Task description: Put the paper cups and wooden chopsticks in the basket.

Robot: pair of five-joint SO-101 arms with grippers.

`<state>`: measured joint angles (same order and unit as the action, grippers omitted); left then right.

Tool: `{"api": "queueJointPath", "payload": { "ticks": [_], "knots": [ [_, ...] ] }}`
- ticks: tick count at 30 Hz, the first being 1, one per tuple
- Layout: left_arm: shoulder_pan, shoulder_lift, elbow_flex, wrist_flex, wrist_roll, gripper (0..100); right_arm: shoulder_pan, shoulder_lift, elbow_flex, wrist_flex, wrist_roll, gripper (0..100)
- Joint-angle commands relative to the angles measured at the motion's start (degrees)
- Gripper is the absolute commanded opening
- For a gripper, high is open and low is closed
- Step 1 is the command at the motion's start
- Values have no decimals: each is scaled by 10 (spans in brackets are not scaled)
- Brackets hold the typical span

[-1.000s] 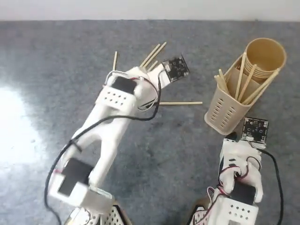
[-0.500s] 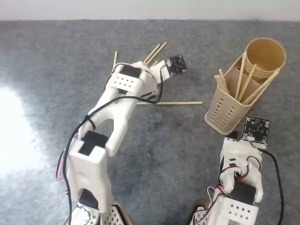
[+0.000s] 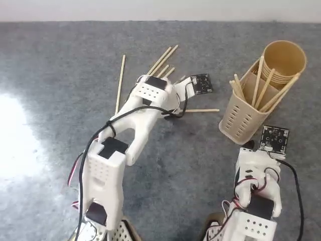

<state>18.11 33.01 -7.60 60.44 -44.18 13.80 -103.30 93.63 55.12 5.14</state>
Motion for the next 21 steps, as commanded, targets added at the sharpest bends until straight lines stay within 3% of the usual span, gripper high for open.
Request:
{"api": "queueJointPath", "payload": {
  "ticks": [1,12,17,21],
  "knots": [
    [5,-13,-29,11,4,181,-10,-7,-3,-13,-6,177],
    [21,40,-59,31,5,180,-10,-7,-3,-11,-6,177],
    [39,69,-143,138,7,164,-10,-7,-3,-11,-6,177],
    [42,144,-245,222,5,77,-10,-7,-3,-11,-6,177]
  ]
}}
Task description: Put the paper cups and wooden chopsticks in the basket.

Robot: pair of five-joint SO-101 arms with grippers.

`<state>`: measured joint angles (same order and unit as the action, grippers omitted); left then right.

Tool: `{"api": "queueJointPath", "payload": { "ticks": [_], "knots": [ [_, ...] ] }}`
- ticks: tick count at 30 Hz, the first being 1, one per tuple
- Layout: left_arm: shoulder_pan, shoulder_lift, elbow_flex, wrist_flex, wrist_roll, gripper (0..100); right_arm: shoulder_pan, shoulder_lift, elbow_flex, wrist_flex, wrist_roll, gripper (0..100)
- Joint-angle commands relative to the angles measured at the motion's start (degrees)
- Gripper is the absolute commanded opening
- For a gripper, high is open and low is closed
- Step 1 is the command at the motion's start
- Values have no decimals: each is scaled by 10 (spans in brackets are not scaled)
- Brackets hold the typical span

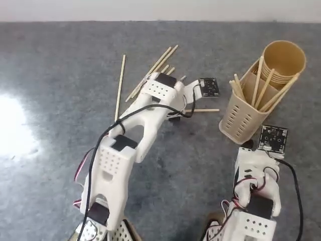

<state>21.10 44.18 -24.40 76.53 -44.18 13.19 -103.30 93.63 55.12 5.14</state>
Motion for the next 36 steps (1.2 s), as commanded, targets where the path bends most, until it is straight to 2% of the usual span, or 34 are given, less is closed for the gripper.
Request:
{"api": "queueJointPath", "payload": {
  "ticks": [1,3,9,14,22,30,36],
  "knots": [
    [12,55,-104,80,5,54,-4,-7,-3,-11,-6,177],
    [12,95,-169,118,6,16,-4,-7,-3,-11,-6,177],
    [25,182,-372,237,6,13,-4,-7,-3,-11,-6,177],
    [33,182,-453,242,45,13,-3,-7,-3,-13,-6,177],
    [53,83,-449,242,100,13,-2,-7,-3,-14,-6,177],
    [51,-92,-306,241,104,13,-2,-7,-3,-13,-6,177],
    [44,-198,-247,239,105,13,-3,-7,-3,-11,-6,177]
  ]
}}
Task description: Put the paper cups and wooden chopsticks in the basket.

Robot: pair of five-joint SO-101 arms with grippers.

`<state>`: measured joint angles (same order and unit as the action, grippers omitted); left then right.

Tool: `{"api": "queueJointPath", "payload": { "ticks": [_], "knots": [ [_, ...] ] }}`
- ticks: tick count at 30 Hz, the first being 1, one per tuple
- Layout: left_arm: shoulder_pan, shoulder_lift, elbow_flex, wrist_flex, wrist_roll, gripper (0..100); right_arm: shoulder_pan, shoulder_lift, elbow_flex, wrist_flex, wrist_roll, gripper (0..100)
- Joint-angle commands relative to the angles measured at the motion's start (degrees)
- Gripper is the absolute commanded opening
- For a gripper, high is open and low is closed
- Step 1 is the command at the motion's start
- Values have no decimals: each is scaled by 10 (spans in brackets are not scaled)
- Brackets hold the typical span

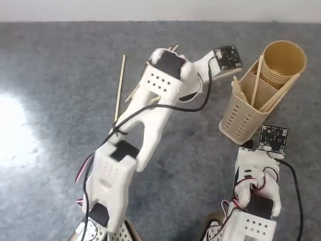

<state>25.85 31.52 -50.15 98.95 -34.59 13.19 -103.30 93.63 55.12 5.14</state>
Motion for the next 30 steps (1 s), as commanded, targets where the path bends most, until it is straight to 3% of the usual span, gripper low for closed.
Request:
{"api": "queueJointPath", "payload": {
  "ticks": [1,12,21,30],
  "knots": [
    [-6,-80,22,15,11,12,-4,-7,-3,-11,-6,177],
    [31,-235,18,-9,107,12,-5,-7,-3,-11,-6,177],
    [50,-359,22,-95,298,11,-5,-7,-2,-10,-6,177],
    [50,-375,98,-224,505,10,-5,-7,-2,-9,-6,177]
  ]
}}
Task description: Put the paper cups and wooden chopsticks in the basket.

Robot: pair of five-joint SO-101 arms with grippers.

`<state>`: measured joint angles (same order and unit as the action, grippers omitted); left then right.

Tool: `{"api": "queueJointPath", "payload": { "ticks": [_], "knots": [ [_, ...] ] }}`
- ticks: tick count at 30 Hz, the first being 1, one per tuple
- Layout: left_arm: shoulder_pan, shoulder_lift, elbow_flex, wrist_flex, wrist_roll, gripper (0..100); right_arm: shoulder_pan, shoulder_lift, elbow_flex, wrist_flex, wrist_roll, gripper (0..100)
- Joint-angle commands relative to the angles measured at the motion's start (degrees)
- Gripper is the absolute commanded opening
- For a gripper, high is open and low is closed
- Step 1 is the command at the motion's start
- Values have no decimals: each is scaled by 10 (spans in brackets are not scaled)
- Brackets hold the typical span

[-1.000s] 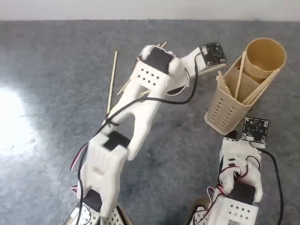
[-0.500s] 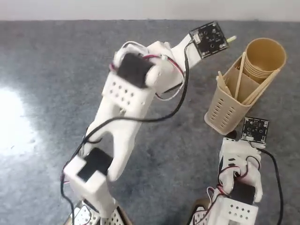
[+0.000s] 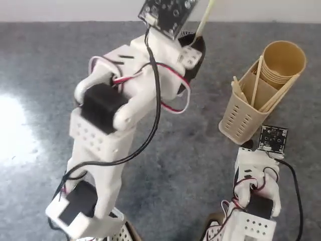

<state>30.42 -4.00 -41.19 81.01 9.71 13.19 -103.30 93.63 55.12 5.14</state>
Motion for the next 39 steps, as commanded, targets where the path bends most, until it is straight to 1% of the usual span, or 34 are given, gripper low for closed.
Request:
{"api": "queueJointPath", "payload": {
  "ticks": [1,4,7,9,11,16,18,21,23,28,33,39],
  "knots": [
    [5,-24,9,-57,76,10,-5,-7,-2,-9,-6,177],
    [40,-58,22,-93,94,9,-5,-7,0,-13,-6,177],
    [87,-99,86,-161,95,9,-5,-7,5,-22,-6,177],
    [113,-127,171,-227,95,9,-5,-7,6,-22,-6,177],
    [134,-154,276,-310,93,9,-5,-7,6,-22,-6,177],
    [140,-218,507,-505,92,11,-5,-7,6,-22,-6,177],
    [139,-229,562,-579,83,11,-5,-7,6,-22,-6,177],
    [139,-222,596,-663,23,11,-5,-7,6,-22,-6,177],
    [139,-207,594,-684,2,11,-5,-7,6,-22,-6,177],
    [139,-127,582,-718,-1,11,-5,-7,6,-22,-6,177],
    [146,-50,574,-785,-2,11,-5,-7,6,-22,-6,176],
    [148,-11,511,-787,-39,11,-15,-7,7,-22,-5,176]
  ]
}}
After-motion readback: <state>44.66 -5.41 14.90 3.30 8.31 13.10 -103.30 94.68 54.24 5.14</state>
